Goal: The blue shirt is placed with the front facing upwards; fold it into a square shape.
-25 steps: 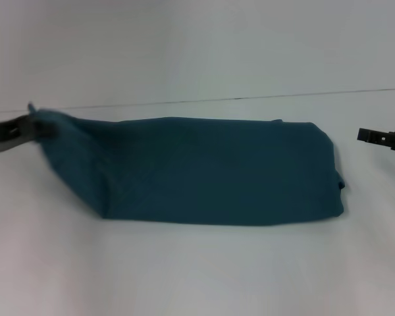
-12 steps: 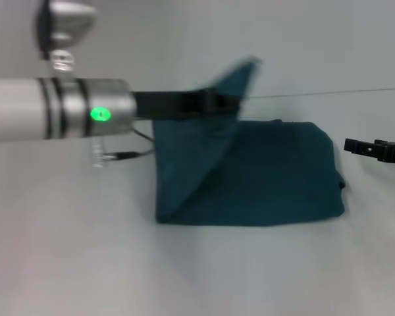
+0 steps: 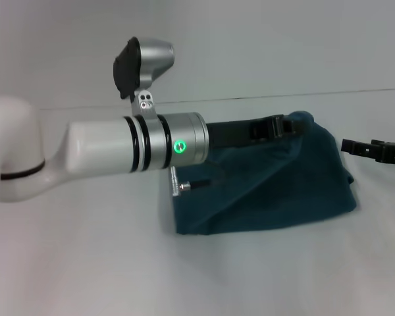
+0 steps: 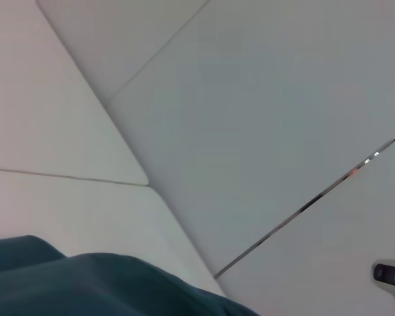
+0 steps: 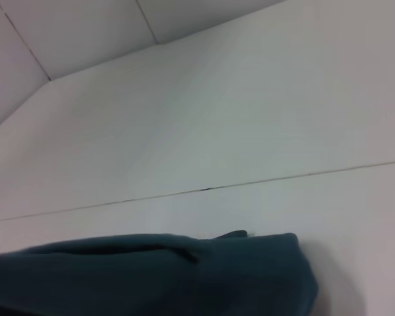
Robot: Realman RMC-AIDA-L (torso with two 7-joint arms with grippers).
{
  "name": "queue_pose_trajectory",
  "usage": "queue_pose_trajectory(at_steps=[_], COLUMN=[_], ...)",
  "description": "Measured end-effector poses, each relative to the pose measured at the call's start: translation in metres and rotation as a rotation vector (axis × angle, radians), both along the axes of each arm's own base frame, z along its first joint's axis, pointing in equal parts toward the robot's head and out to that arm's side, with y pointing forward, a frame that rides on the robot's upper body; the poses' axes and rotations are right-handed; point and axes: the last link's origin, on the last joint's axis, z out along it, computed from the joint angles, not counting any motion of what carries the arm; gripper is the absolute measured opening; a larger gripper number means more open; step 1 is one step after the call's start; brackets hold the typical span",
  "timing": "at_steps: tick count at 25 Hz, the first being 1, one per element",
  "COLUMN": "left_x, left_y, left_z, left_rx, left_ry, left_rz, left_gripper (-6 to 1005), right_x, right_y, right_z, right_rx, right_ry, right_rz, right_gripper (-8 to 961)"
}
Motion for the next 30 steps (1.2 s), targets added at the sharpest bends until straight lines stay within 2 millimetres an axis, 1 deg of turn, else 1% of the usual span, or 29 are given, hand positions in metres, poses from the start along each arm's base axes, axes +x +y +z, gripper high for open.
queue_pose_trajectory(at_steps=[5, 10, 15, 21, 25, 26, 29, 30], left_x=[-0.014, -0.031, -0.041, -0.054, -0.068, -0.076, -0.091, -0.097], left_y=[-0.014, -0.021, -0.028, -0.032, -0.038, -0.040, -0.042, -0.043], left_z=[-0.006, -0.007, -0.002, 0.011, 0.016, 0.019, 0.025, 0.028], left_rx=[-0.007, -0.013, -0.021, 0.018, 0.046, 0.064, 0.105, 0.120], left_ry=[-0.045, -0.064, -0.108, -0.143, -0.092, -0.064, -0.028, -0.012], left_rz=[0.017, 0.068, 0.090, 0.055, 0.008, -0.004, -0.016, -0.019], left_gripper=[63, 173, 283, 486, 678, 726, 930, 938], right_x=[-0.001, -0.001, 0.001, -0.004, -0.011, -0.012, -0.016, -0.018], right_y=[0.000, 0.001, 0.000, -0.001, 0.002, 0.003, 0.008, 0.010], right_z=[0.000, 0.001, 0.003, 0.008, 0.018, 0.019, 0.022, 0.022], right_rx=[-0.005, -0.007, -0.007, -0.045, -0.072, -0.083, -0.122, -0.131], right_ry=[-0.005, -0.006, -0.006, 0.030, 0.102, 0.117, 0.151, 0.159], right_rz=[0.011, 0.012, 0.007, 0.021, -0.011, -0.021, -0.053, -0.061], right_gripper=[900, 900, 900, 900, 899, 899, 899, 899])
